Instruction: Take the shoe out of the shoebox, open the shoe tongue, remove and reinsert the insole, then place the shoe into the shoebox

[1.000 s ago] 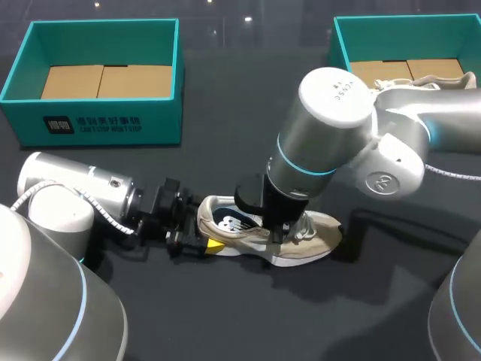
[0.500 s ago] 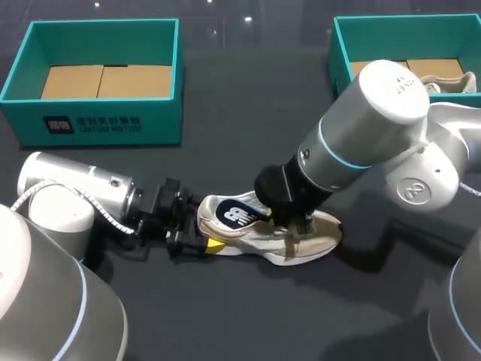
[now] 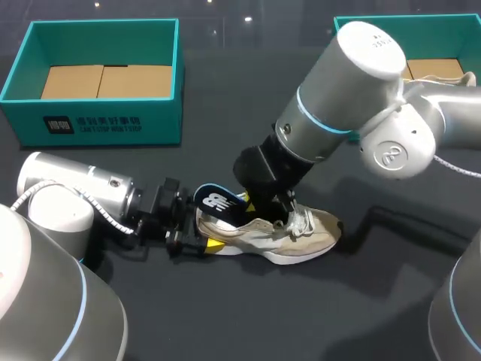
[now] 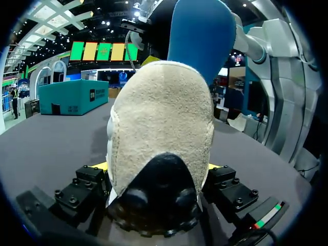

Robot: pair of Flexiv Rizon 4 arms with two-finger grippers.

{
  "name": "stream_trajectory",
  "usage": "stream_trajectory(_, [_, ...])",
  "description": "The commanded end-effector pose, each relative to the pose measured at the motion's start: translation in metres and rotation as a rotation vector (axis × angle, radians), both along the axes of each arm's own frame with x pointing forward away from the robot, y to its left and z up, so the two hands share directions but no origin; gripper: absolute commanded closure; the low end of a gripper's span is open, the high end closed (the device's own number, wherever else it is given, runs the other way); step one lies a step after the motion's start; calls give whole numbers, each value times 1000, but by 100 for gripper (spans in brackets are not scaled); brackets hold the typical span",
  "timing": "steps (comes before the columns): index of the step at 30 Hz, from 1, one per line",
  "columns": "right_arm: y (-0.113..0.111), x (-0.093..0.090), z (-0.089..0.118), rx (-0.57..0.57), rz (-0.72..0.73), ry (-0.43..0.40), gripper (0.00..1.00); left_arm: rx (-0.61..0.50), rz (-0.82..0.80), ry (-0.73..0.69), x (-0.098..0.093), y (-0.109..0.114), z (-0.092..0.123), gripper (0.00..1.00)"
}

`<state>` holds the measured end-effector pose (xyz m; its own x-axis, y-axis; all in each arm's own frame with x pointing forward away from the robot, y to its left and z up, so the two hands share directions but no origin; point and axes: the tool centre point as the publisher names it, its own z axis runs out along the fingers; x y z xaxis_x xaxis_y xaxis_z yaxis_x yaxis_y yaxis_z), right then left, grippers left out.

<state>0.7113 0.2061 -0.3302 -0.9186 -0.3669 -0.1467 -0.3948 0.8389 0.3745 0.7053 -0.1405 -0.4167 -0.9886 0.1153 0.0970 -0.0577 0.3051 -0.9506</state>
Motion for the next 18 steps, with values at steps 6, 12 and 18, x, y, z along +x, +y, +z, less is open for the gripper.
stream_trajectory(6, [25,2,-1,-99,-37,37,99,0,0,0,0,1,0,100])
stream_trajectory(12, [24,-2,1,-119,-96,54,15,0,0,0,0,1,0,100])
stream_trajectory(18, [23,-3,10,-139,-189,111,8,0,0,0,0,1,0,100])
